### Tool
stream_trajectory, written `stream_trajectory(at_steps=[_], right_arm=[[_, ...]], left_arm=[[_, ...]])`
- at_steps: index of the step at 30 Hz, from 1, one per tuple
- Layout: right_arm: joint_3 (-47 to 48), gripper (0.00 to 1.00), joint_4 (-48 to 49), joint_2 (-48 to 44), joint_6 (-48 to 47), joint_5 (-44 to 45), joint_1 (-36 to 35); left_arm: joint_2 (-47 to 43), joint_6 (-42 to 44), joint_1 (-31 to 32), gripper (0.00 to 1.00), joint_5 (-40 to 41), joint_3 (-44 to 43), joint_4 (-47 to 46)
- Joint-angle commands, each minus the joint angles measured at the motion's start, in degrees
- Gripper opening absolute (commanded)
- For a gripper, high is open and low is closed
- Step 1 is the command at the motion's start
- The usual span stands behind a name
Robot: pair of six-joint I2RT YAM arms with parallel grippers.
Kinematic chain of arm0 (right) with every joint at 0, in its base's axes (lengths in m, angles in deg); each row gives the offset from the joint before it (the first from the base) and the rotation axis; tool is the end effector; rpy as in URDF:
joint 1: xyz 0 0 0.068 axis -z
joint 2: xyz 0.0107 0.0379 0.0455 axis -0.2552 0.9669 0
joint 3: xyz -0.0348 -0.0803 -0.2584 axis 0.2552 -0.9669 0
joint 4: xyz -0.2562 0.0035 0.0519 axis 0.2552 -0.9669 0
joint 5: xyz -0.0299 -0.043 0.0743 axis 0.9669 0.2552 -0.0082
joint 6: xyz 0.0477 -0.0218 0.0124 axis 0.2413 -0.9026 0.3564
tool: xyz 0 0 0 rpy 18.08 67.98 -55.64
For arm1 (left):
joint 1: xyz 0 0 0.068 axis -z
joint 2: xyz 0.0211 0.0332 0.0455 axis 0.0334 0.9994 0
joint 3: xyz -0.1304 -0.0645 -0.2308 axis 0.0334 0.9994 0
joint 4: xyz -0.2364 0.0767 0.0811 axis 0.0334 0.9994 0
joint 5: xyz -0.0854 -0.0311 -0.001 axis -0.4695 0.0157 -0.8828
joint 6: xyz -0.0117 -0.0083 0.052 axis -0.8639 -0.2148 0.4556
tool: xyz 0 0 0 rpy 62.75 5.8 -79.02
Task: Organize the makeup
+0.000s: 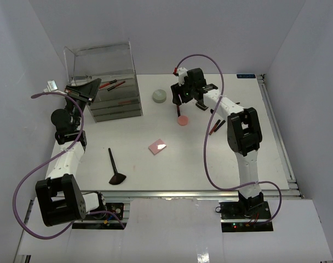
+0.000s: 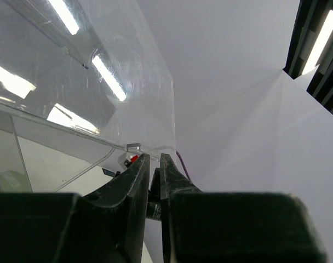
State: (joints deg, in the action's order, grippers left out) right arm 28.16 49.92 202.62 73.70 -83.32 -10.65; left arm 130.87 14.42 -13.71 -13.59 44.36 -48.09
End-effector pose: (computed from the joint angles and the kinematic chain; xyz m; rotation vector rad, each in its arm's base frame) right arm 0.4558 0.2265 0.2412 -0.7771 2.0514 0.4360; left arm 0.2675 0.0388 0.3447 -0.4840 1.1880 -1.2293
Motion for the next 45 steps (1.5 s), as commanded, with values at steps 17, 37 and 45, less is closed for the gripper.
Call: stream_trajectory(at_steps=[17, 37, 45], right_arm=[[5.3, 0.46, 0.4, 10.3, 12.1, 18.7, -1.6], [5.0, 0.23, -1.2, 12.3, 12.7, 15.9, -1.0], [8.4, 0.08, 0.3, 10.6, 11.0, 5.5, 1.2]], left_arm=[[-1.0, 1.7, -0.2, 0.25, 0.8, -2.6, -0.1], [-1.8, 1.8, -0.2, 0.25, 0.6, -2.3, 0.4], [-1.6, 1.7, -0.2, 0.25, 0.7, -2.7, 0.4]])
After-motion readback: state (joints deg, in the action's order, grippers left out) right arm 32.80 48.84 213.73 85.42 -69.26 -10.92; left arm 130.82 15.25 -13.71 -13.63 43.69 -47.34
